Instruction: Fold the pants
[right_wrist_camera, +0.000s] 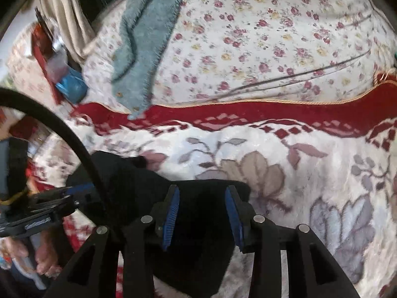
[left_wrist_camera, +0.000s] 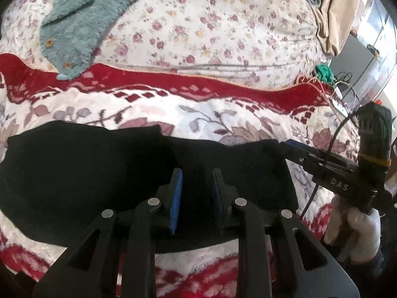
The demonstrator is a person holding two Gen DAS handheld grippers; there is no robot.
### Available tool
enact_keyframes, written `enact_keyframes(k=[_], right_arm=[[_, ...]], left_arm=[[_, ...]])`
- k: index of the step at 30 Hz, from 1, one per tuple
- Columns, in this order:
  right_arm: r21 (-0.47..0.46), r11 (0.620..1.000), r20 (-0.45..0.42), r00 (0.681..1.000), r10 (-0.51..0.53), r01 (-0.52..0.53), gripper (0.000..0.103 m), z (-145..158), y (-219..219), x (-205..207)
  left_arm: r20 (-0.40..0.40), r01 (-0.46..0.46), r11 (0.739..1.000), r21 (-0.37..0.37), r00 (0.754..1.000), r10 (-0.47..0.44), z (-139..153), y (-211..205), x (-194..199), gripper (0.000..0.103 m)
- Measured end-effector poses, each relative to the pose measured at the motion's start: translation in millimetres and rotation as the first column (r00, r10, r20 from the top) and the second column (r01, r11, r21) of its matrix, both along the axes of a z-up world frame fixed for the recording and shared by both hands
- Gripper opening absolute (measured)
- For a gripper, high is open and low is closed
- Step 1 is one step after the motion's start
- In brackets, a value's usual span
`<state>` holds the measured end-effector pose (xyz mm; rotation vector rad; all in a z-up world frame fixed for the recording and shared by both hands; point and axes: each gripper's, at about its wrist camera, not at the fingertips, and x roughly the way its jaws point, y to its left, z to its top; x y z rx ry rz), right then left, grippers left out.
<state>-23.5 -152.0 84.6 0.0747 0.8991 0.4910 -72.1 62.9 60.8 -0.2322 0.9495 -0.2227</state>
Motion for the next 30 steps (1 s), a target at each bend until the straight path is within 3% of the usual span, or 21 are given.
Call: enact_keyframes(k=[3, 5, 7, 9, 13, 15, 17, 19, 22, 25, 30], right_arm=[[-0.019, 0.998, -0.048, 0.997, -0.057, 0.056, 0.054, -14.6, -8.5, 8.5], [0.043, 0.998, -0.101, 0.994, -0.039, 0.044, 0.053, -26.0, -14.5, 15.5], [0.165, 0.986, -0.14, 0.99, -0.012, 0.035, 0.033, -36.6, -23.5, 22.1], [0.2, 0.979, -0.123, 0.992, -0.012, 0.036, 0.024, -36.0, -31.0, 21.9], [0.147, 0.988, -0.102, 0.994, -0.027, 0.042, 0.023, -44.7, -30.6, 17.9], [0.171, 0.983, -0.112, 0.992, -0.05, 0.069, 0.023, -45.6, -32.5, 15.9], [0.157, 0.984, -0.109, 0.992, -0.065, 0.082, 0.026, -41.5, -31.7, 14.4], [0.079, 0.991, -0.084, 0.991, -0.105, 0.112, 0.044, -30.2, -28.7, 9.8], [0.088, 0.993, -0.018, 0.997, -0.076, 0.077, 0.045, -6.8, -22.8, 0.8], [0.108, 0.994, 0.039, 0.999, -0.017, 0.013, 0.047, 13.1, -7.0, -5.7], [0.166, 0.981, 0.089, 0.992, 0.085, -0.099, 0.047, 25.3, 28.5, -10.7]], left_arm=[[-0.028, 0.007, 1.0, 0.013, 1.0, -0.007, -14.2, -6.7, 7.8, 0.022], [-0.056, -0.009, 1.0, 0.013, 0.998, 0.01, -24.1, -5.6, 11.2, 0.022], [-0.073, -0.021, 1.0, -0.011, 0.997, 0.02, -31.8, -1.3, 12.6, 0.022], [-0.069, -0.02, 1.0, -0.022, 0.997, 0.018, -31.5, -0.1, 11.8, 0.022], [-0.064, -0.01, 1.0, -0.023, 0.998, 0.008, -33.8, -2.5, 12.4, 0.022], [-0.057, -0.012, 1.0, -0.018, 0.998, 0.011, -33.3, -3.0, 11.6, 0.022], [-0.052, -0.009, 1.0, -0.012, 0.999, 0.008, -31.9, -3.2, 10.0, 0.022], [-0.055, -0.01, 1.0, -0.004, 0.998, 0.009, -28.0, -2.2, 7.2, 0.022], [-0.042, -0.03, 0.999, 0.019, 0.999, 0.031, -19.7, 3.8, 0.6, 0.022], [-0.016, -0.087, 0.992, 0.088, 0.996, 0.088, -11.8, 14.3, -6.7, 0.047], [0.013, -0.163, 0.981, 0.105, 0.987, 0.163, -3.0, 44.0, -18.7, 0.049]])
